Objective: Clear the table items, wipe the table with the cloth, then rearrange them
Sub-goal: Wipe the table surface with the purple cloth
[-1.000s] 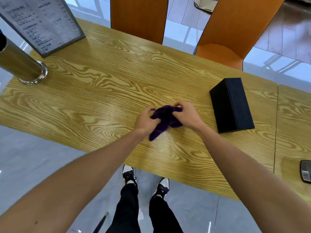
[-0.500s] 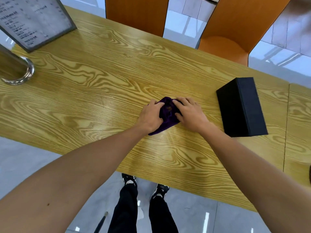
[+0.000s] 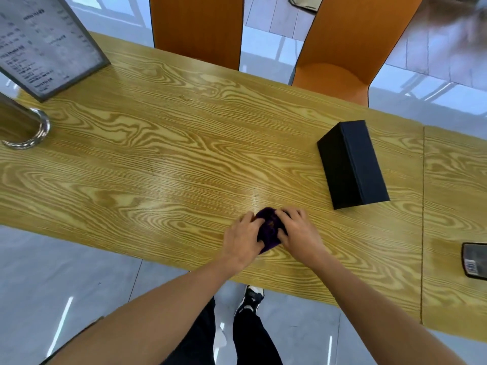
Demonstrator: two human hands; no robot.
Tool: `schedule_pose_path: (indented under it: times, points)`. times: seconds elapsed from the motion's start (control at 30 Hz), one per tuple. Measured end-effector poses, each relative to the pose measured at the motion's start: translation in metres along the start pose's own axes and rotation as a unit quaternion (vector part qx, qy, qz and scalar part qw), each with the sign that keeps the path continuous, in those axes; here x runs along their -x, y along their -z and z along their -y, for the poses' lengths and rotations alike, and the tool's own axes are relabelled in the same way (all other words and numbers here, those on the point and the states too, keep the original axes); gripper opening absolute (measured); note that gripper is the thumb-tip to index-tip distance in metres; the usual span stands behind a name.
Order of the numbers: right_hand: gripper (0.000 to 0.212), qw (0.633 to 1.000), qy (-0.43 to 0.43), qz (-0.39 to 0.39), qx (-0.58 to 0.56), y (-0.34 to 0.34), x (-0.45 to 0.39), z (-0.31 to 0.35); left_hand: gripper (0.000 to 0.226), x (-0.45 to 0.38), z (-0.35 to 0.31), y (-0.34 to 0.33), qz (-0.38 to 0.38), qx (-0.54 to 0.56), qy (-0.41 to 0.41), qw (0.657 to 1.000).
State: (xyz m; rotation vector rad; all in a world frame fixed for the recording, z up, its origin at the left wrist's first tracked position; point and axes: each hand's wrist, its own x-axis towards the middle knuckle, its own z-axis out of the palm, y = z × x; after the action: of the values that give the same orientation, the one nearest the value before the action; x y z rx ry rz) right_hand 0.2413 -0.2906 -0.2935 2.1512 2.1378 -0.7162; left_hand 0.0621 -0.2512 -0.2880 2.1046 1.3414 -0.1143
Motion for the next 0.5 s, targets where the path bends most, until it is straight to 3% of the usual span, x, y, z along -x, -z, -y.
schedule_pose_path:
  times: [0.23,0.5]
  points:
    - [0.045,0.999,-0.01,-0.013,-0.028,-0.029,0.062,0.011,0.052,0.058,-0.01,-0.033,0.016,0.008,0.033,0.999]
    - [0.039,0.996,-0.025,0.022,-0.081,-0.034,0.096,0.014,0.046,0.085,-0.004,-0.043,0.051,0.158,0.077,0.983]
